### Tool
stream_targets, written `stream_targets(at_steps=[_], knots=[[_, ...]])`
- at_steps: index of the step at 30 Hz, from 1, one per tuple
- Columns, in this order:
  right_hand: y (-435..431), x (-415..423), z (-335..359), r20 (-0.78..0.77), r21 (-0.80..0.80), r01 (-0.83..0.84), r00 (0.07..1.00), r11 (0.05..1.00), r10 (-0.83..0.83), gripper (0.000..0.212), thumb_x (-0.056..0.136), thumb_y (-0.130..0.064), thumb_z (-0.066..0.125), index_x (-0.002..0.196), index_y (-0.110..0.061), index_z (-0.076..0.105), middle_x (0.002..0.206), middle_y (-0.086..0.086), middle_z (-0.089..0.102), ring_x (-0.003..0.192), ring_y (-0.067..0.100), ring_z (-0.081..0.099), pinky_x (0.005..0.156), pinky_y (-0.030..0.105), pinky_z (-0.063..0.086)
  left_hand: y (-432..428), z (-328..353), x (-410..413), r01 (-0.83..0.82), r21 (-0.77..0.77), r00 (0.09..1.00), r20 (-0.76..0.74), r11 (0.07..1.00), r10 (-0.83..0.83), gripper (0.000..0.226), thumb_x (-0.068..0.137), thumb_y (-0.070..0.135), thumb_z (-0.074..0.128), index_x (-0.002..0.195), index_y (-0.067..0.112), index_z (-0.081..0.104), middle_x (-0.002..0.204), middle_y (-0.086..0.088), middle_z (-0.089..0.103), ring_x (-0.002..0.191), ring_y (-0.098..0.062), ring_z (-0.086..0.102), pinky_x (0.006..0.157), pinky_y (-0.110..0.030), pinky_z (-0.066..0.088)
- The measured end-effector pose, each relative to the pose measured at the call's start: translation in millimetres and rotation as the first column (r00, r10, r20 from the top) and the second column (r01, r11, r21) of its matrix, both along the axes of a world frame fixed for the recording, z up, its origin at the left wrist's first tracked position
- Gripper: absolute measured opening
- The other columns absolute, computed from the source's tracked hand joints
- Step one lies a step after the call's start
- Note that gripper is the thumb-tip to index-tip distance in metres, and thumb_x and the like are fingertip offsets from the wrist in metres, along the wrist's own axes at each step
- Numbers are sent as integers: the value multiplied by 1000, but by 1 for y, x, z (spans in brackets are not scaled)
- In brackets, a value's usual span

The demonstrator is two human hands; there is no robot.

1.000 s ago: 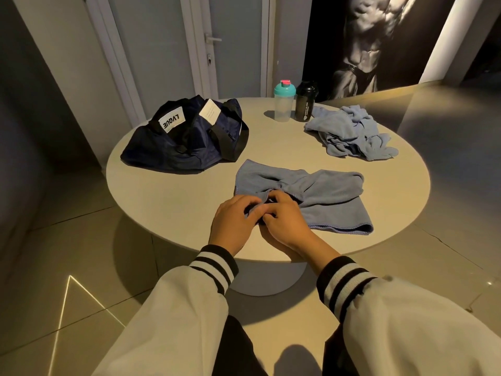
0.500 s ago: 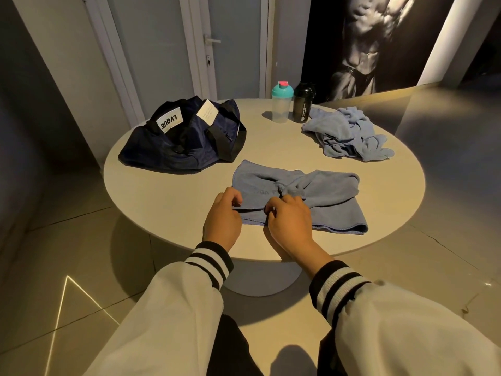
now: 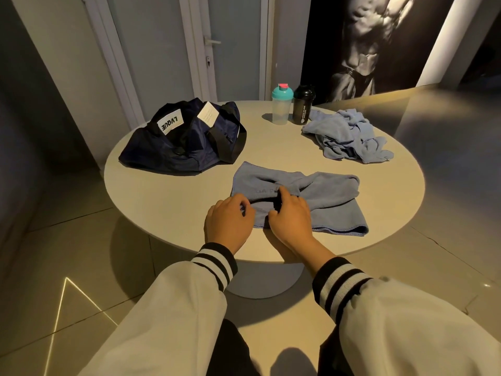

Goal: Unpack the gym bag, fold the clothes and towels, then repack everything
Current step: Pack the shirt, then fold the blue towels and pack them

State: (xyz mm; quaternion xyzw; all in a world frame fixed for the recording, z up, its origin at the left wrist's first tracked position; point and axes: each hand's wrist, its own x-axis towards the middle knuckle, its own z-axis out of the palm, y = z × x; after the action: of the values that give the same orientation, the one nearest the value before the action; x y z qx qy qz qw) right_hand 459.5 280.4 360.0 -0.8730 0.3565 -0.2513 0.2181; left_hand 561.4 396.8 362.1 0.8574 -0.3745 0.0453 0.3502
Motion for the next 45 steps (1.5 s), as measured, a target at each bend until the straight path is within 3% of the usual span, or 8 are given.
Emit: stream_targets(at_steps=[8, 14, 19, 24, 30, 36, 41, 45], knots=[[-29, 40, 38, -15, 35, -1, 1000, 999, 2, 31, 95, -18, 51, 124, -17, 61, 119, 14, 65, 98, 34, 61, 86, 50, 53, -16, 8, 30, 260, 86, 959, -137, 962, -247, 50, 98, 27, 57, 147, 28, 46, 136, -5, 60, 118, -25, 57, 102, -42, 48], [-27, 65, 40, 48, 223, -488, 870, 844, 491, 59, 101, -5, 44, 154, -29, 34, 157, 7, 38, 133, 27, 45, 109, 40, 41, -11, -5, 32, 66, -13, 996, -61, 998, -67, 22, 96, 39, 57, 113, 26, 64, 109, 3, 68, 99, -22, 60, 90, -42, 51], [-35, 50, 19, -84, -135, -160, 985, 978, 150, 26, 102, -21, 46, 122, -16, 63, 118, 11, 61, 101, 34, 61, 81, 44, 52, -12, -8, 36, 57, 75, 998, 1, 996, -57, 39, 99, 28, 52, 137, 27, 54, 132, -1, 61, 115, -23, 54, 107, -40, 40], [-48, 38, 2, -367, -55, -268, 901, 962, 231, 50, 104, -45, 37, 150, -25, 37, 149, 7, 47, 138, 31, 39, 110, 53, 34, -18, -7, 37, 196, 156, 977, -113, 968, -180, 50, 105, 20, 38, 153, 35, 38, 156, 6, 43, 141, -18, 37, 123, -42, 20], [-43, 12, -2, -135, -221, -194, 977, 956, 167, 36, 104, -35, 45, 131, -18, 62, 129, 8, 58, 118, 32, 53, 97, 43, 44, -15, -11, 34, 59, 275, 998, -35, 960, -51, 43, 108, 32, 28, 146, 32, 47, 157, 9, 40, 147, -9, 30, 124, -42, -4], [-42, 2, -9, -391, -131, -91, 920, 987, 32, 47, 105, -50, 21, 141, -29, 41, 149, 5, 40, 144, 31, 27, 116, 60, 16, -17, -7, 31, -76, 204, 997, 46, 976, 68, 33, 101, 39, 40, 126, 26, 58, 128, 5, 63, 118, -16, 58, 125, -48, 3], [-11, 7, -6, -107, -257, -172, 983, 951, 148, 34, 104, -41, 43, 121, -20, 64, 121, 7, 55, 116, 28, 49, 92, 42, 44, -13, -7, 28, 16, 98, 996, 84, 995, -24, 25, 98, 29, 50, 119, 23, 62, 113, -1, 69, 102, -22, 60, 105, -41, 43], [-4, 2, -8, -86, -248, -295, 955, 923, 282, 35, 101, -44, 50, 123, -23, 66, 109, 2, 54, 106, 23, 48, 85, 37, 46, 0, -4, 32, 29, -170, 993, -111, 985, -48, 24, 97, 8, 53, 107, 25, 66, 117, 5, 63, 102, -15, 60, 87, -30, 49]])
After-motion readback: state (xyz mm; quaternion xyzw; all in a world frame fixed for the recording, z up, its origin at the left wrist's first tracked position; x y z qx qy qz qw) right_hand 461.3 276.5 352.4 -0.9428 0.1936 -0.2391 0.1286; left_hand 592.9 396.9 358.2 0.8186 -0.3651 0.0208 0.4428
